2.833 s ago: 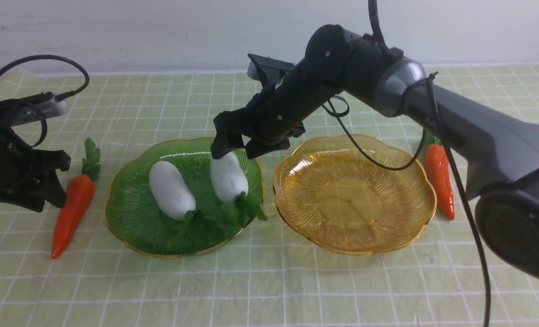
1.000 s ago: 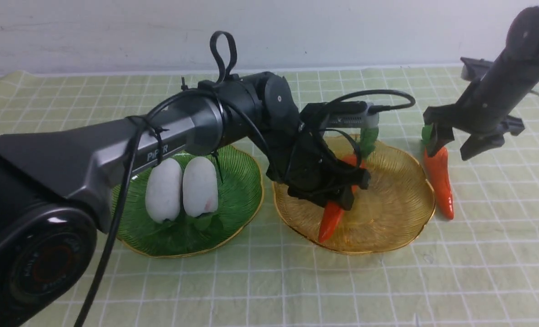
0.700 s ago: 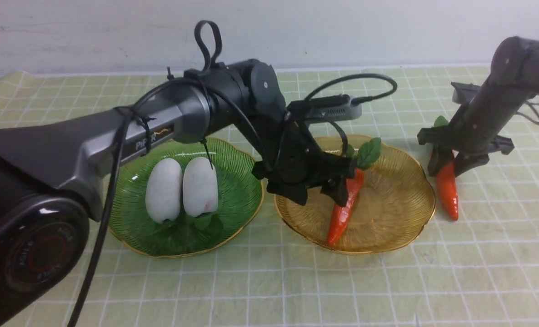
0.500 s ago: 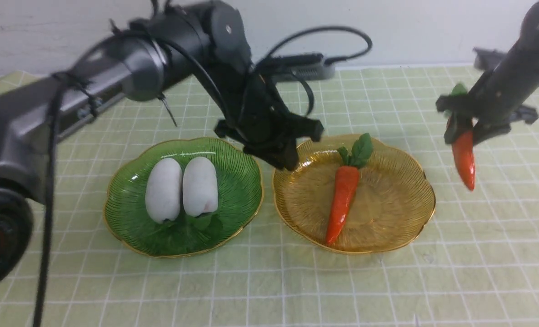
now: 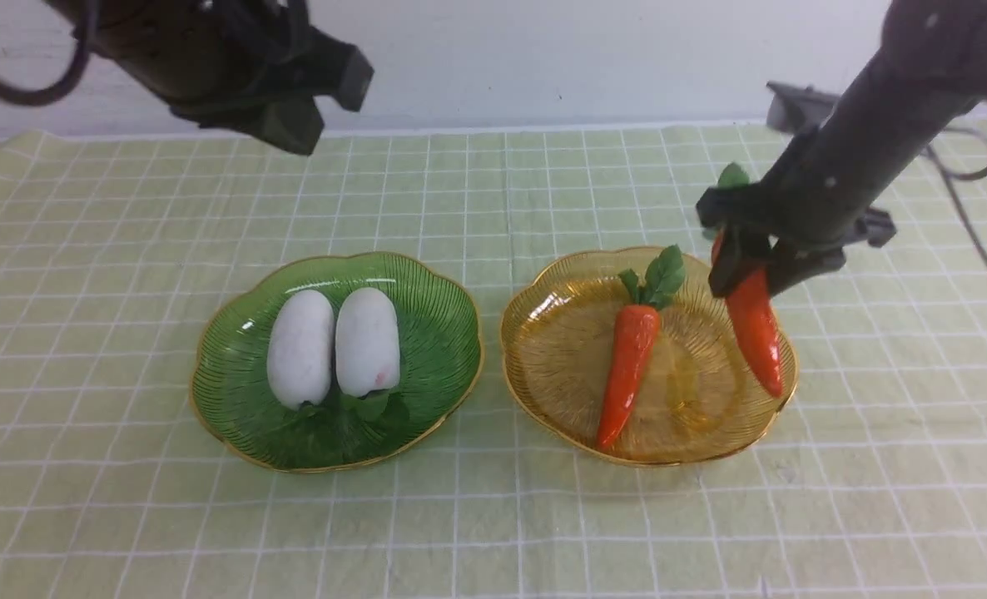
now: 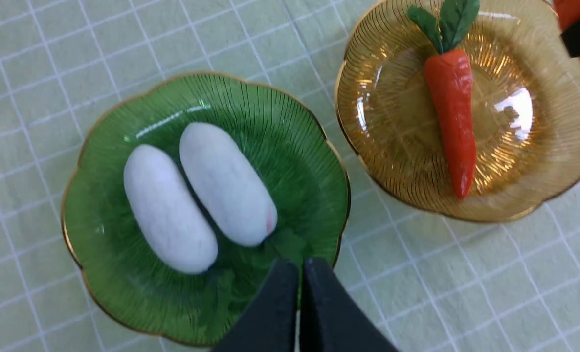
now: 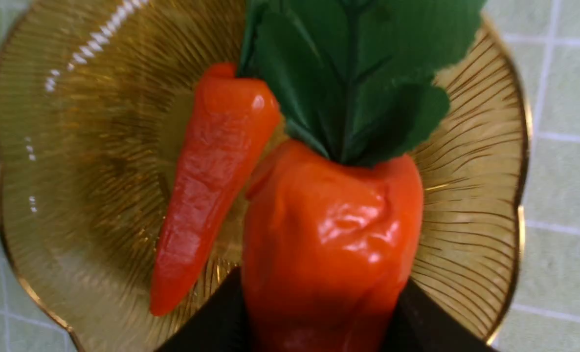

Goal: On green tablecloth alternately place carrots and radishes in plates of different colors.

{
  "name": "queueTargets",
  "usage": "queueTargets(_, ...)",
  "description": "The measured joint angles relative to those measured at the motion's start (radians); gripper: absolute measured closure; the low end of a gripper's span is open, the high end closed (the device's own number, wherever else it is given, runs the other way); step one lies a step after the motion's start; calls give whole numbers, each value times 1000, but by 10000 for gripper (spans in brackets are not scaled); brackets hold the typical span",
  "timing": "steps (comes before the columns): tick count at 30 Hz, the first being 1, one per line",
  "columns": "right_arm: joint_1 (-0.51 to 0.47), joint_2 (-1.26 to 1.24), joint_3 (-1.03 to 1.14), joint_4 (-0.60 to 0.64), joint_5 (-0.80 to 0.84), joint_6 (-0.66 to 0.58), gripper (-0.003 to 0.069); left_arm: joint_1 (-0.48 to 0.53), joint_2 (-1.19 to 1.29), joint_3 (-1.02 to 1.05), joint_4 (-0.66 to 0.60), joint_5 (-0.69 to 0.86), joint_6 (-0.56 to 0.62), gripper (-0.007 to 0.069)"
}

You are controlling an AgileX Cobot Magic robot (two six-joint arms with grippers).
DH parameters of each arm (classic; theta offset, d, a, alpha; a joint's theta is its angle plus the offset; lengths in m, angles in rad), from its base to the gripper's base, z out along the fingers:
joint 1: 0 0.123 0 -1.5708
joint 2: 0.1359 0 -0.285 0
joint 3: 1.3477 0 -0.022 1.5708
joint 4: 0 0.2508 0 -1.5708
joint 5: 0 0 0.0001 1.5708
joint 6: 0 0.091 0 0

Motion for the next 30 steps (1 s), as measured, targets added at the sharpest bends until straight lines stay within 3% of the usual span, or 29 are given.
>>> queueTargets(1, 2, 7, 0, 0, 0, 2, 364, 0, -17, 19, 0, -2, 0, 632)
queueTargets(8, 6, 34, -1, -26, -8, 10, 146, 0, -352, 444, -4, -120, -27, 632)
queueTargets(11, 6, -37, 0, -45, -8, -23, 139, 0, -510, 615, 0, -197, -65, 632)
queueTargets(14, 6, -162, 19, -54, -9, -31, 202, 0, -611, 743, 13, -281, -108, 632)
queueTargets(24, 6, -826, 259, -100, -44, -34, 606, 0, -749, 934, 57, -519, -146, 632)
queueTargets(27, 6, -1043, 431, -110, -190, -35, 655, 0, -740, 938, 61, -556, -146, 632)
queueTargets(29, 6, -1259, 655, -115, -414, -48, 669, 0, -729, 938, 61, -586, -146, 632)
queueTargets(30, 6, -1414, 826, -115, -606, -54, 671, 0, -726, 938, 61, -601, -146, 632)
